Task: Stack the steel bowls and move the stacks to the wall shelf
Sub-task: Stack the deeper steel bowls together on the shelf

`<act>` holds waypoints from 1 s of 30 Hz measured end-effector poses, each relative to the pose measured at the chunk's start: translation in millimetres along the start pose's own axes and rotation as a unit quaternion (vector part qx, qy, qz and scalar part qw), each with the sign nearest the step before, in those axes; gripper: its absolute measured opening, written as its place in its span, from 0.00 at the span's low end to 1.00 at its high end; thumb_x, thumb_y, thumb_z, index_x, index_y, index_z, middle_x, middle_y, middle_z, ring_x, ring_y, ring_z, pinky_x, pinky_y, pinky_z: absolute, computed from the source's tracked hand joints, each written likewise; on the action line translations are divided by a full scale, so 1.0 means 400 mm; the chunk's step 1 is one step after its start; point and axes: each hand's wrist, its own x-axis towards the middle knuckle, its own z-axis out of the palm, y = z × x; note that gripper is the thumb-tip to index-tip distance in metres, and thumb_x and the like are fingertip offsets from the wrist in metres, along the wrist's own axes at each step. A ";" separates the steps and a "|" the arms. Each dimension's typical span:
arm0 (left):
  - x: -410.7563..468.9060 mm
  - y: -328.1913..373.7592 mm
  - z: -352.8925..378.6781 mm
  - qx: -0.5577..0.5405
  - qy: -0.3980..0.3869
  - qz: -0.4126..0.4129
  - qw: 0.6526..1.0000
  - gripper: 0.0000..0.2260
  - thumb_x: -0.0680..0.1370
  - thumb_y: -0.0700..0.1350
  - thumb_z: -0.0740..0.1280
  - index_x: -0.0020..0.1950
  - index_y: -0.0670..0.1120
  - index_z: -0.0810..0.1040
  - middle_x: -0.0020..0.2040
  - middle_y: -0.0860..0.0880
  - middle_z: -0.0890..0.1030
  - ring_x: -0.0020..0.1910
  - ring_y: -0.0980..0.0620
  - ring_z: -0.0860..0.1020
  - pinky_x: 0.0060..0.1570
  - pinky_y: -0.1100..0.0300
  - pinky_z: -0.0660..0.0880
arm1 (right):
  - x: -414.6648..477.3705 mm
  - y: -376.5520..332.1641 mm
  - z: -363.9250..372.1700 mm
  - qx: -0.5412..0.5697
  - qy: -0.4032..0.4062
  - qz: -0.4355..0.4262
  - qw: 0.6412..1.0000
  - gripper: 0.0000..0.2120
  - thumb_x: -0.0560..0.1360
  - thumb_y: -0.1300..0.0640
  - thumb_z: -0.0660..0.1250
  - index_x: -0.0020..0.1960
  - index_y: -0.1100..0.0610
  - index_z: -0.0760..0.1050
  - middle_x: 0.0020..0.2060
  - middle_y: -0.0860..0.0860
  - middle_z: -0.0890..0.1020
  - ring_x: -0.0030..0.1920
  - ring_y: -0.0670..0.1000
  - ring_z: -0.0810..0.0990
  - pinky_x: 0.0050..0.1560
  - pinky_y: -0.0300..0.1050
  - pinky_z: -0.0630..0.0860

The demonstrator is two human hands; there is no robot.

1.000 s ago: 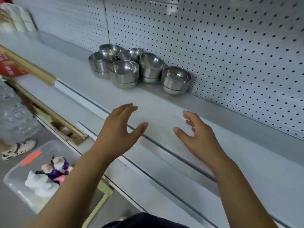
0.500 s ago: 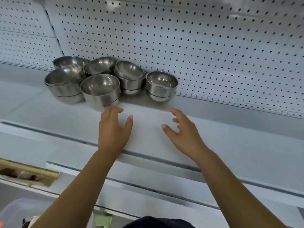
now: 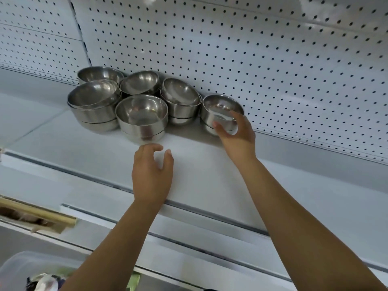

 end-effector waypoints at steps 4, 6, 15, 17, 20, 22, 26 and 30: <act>0.000 0.001 -0.001 0.012 -0.011 0.000 1.000 0.11 0.81 0.52 0.68 0.60 0.49 0.77 0.58 0.54 0.78 0.55 0.50 0.79 0.58 0.48 0.78 | 0.012 -0.002 0.011 0.009 0.025 -0.001 1.000 0.21 0.74 0.39 0.74 0.63 0.47 0.79 0.59 0.47 0.79 0.58 0.46 0.75 0.52 0.31 0.67; 0.002 0.003 -0.001 0.027 -0.019 0.000 0.999 0.12 0.81 0.53 0.68 0.60 0.48 0.77 0.59 0.53 0.79 0.57 0.51 0.77 0.60 0.48 0.76 | 0.015 0.002 0.015 0.016 0.033 0.009 0.999 0.17 0.74 0.42 0.75 0.59 0.49 0.80 0.57 0.47 0.80 0.53 0.44 0.75 0.45 0.25 0.64; 0.018 0.005 0.007 0.163 -0.082 0.029 0.983 0.25 0.79 0.62 0.66 0.67 0.46 0.77 0.66 0.50 0.79 0.68 0.47 0.73 0.71 0.51 0.63 | 0.011 -0.001 -0.008 0.104 0.086 -0.017 0.991 0.12 0.72 0.45 0.78 0.49 0.51 0.82 0.49 0.47 0.84 0.50 0.44 0.80 0.47 0.24 0.67; 0.018 0.005 0.007 0.166 -0.086 0.025 0.982 0.26 0.80 0.63 0.64 0.69 0.46 0.76 0.67 0.50 0.79 0.69 0.47 0.73 0.72 0.51 0.62 | -0.009 -0.001 -0.022 0.142 0.098 -0.034 0.984 0.13 0.71 0.45 0.78 0.49 0.51 0.82 0.48 0.47 0.85 0.51 0.44 0.81 0.52 0.25 0.68; 0.015 0.009 0.004 0.147 -0.084 0.023 0.985 0.26 0.81 0.63 0.61 0.70 0.46 0.76 0.68 0.48 0.79 0.69 0.47 0.74 0.73 0.50 0.63 | -0.057 0.003 -0.050 0.205 0.090 -0.054 0.973 0.13 0.69 0.47 0.80 0.51 0.51 0.83 0.50 0.48 0.86 0.58 0.47 0.82 0.67 0.38 0.73; 0.013 0.011 0.001 0.126 -0.090 0.016 0.988 0.27 0.82 0.65 0.57 0.71 0.47 0.75 0.69 0.48 0.79 0.70 0.47 0.74 0.74 0.48 0.64 | -0.099 0.007 -0.071 0.243 0.063 -0.056 0.966 0.12 0.70 0.54 0.81 0.52 0.52 0.84 0.53 0.49 0.86 0.62 0.48 0.82 0.72 0.44 0.73; -0.001 0.006 -0.013 0.009 -0.119 0.010 0.993 0.31 0.80 0.71 0.52 0.73 0.53 0.73 0.69 0.54 0.78 0.68 0.52 0.75 0.68 0.46 0.73 | -0.189 0.020 -0.098 0.259 -0.012 -0.064 0.964 0.12 0.68 0.54 0.81 0.50 0.51 0.84 0.52 0.49 0.87 0.59 0.50 0.84 0.70 0.47 0.75; -0.011 -0.005 -0.024 -0.058 -0.147 0.033 0.987 0.30 0.79 0.71 0.54 0.76 0.57 0.68 0.70 0.58 0.77 0.69 0.59 0.74 0.67 0.52 0.73 | -0.245 0.037 -0.096 0.269 -0.093 -0.054 0.957 0.15 0.62 0.50 0.81 0.47 0.52 0.85 0.50 0.48 0.87 0.58 0.48 0.84 0.66 0.40 0.76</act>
